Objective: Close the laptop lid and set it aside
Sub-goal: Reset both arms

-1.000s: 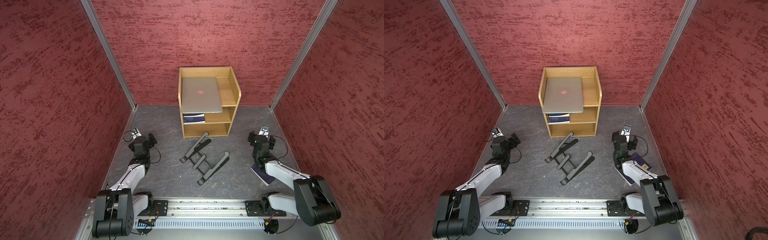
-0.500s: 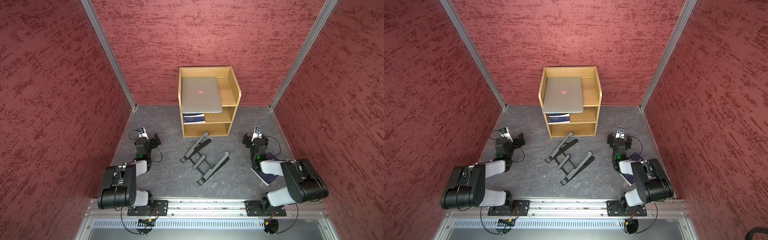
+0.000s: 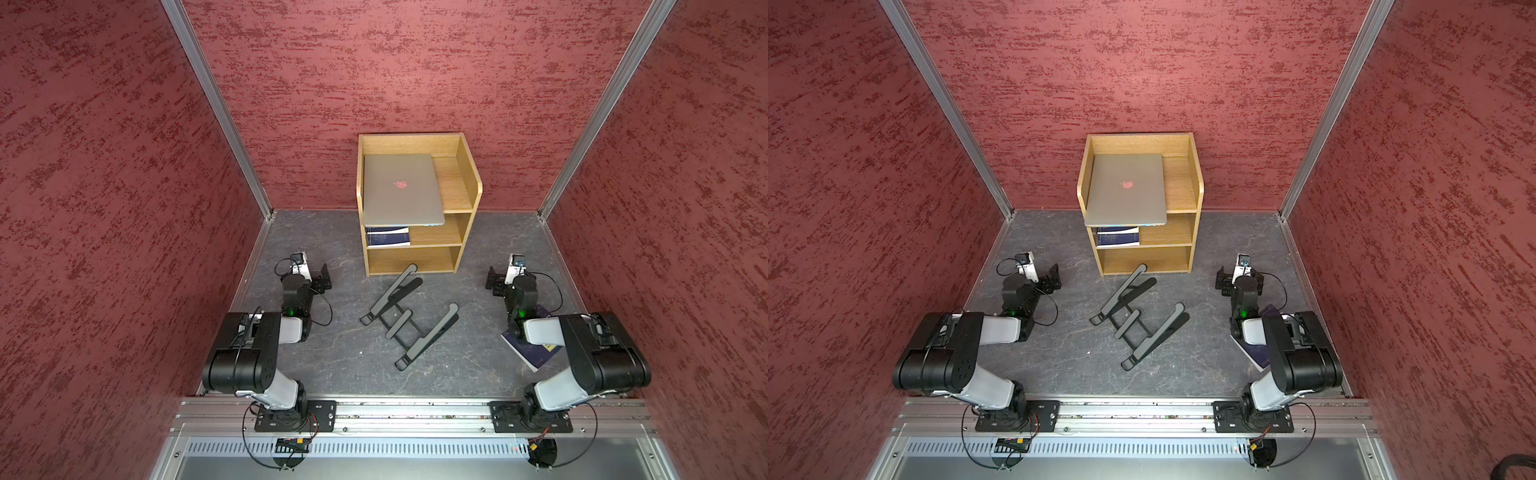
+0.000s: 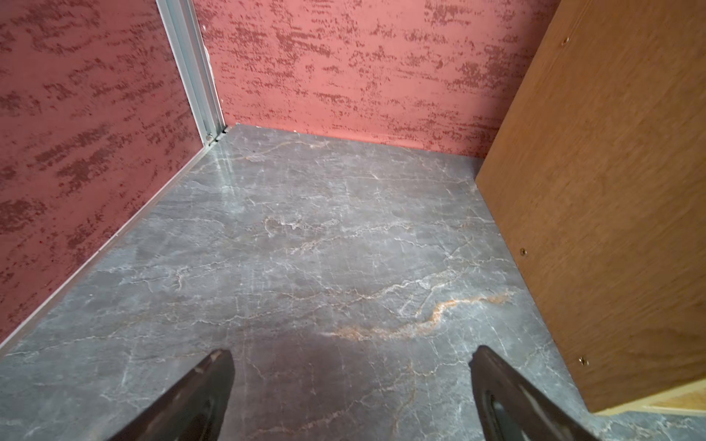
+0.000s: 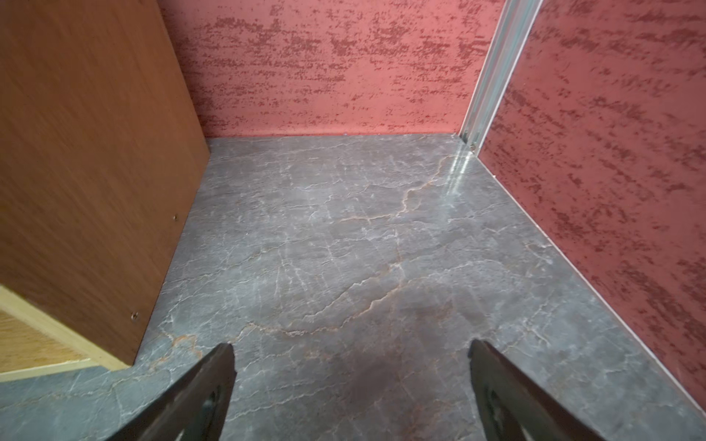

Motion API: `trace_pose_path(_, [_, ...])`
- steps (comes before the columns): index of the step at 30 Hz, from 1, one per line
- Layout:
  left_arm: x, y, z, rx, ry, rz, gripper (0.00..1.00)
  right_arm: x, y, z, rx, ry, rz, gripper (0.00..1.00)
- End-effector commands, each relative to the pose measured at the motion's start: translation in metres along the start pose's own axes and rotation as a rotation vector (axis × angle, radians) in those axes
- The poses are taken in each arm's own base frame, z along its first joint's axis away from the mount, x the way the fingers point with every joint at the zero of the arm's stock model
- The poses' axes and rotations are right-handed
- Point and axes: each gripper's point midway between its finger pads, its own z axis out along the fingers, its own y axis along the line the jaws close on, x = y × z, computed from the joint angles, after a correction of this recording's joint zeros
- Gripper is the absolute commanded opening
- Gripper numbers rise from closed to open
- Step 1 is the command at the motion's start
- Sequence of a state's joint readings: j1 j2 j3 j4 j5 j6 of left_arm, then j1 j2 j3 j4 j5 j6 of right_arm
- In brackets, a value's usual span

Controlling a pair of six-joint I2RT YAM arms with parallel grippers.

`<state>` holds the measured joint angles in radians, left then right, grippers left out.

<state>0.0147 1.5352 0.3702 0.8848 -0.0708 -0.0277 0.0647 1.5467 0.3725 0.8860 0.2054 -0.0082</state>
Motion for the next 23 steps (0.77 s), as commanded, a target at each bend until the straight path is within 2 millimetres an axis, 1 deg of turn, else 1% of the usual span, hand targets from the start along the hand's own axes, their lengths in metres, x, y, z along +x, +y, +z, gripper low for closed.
trace_pose_path(1, [-0.0082,0.0,-0.001,-0.007,-0.035,0.015,1.0,-0.0114,0.0049,0.0017,-0.044,-0.035,0.018,0.99])
trace_pose_path(23, [-0.0074,0.0001,-0.0012,-0.007,-0.034,0.014,1.0,-0.0121,0.0043,0.0004,-0.043,-0.042,0.018,0.99])
